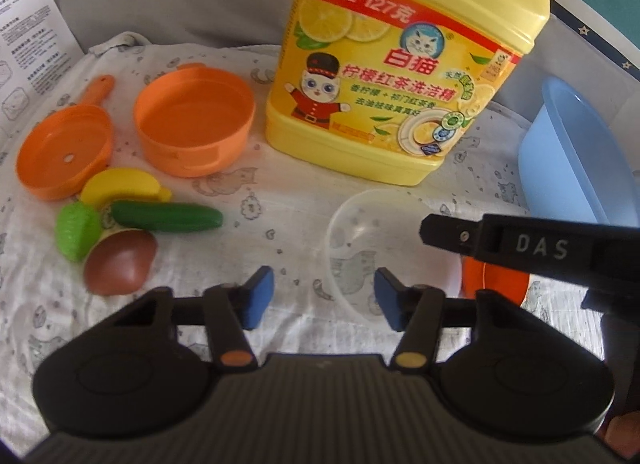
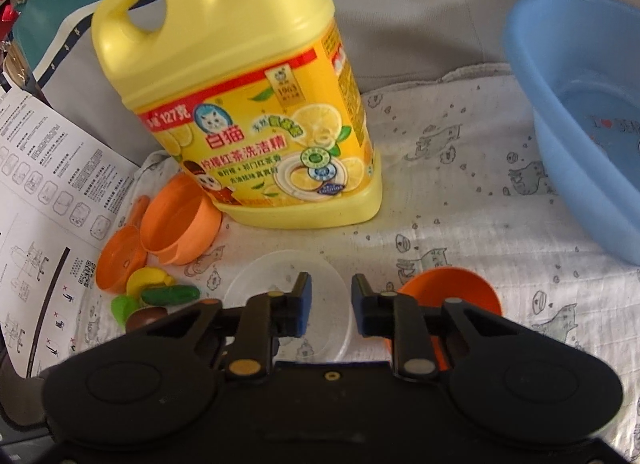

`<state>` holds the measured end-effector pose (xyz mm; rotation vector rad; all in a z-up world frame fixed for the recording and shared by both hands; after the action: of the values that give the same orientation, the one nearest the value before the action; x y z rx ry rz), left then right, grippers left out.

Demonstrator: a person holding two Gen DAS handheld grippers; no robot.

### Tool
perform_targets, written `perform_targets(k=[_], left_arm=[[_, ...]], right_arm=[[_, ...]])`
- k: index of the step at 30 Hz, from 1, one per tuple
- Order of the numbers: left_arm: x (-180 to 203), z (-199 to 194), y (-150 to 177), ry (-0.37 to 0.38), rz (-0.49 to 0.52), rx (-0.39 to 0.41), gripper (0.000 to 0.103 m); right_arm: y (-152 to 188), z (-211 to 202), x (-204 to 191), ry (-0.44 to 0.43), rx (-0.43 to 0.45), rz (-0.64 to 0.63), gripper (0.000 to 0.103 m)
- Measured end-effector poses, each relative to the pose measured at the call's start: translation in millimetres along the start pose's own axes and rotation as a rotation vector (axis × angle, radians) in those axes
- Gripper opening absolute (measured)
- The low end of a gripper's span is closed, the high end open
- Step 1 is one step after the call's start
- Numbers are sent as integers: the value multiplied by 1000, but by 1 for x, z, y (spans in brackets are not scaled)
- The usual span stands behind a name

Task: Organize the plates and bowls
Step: 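Close the right gripper on the clear bowl rim while the left gripper grips it too, then carry the clear bowl with both grippers and lower it into the blue bowl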

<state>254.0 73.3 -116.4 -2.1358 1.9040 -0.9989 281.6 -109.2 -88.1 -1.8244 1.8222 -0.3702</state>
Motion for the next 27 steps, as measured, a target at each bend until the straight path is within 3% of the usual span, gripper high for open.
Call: perform_targets(k=[3, 5, 18, 27], left_arm=[[2, 2, 1, 10, 11, -7, 26], [2, 3, 2, 1, 19, -9, 24], [2, -24, 16, -33, 20, -40, 23], [16, -59, 44, -25, 38, -55, 23]], right_arm=[[3, -1, -3, -7, -1, -3, 14], [6, -4, -6, -2, 5, -15, 13], [30, -34, -16, -40, -4, -14, 14], [59, -70, -12, -50, -10, 10, 14]])
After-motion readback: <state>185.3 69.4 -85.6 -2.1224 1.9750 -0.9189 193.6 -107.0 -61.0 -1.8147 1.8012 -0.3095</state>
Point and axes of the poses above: each gripper's, at about its wrist camera, not at the fingertips, and z roughly the way its jaws point, x to its right, y to its underside, the point moved 1 cm from there along z, roughly the way its jaws point, and after that the axes turned 10 degrees about y, right-handed, at the moved point
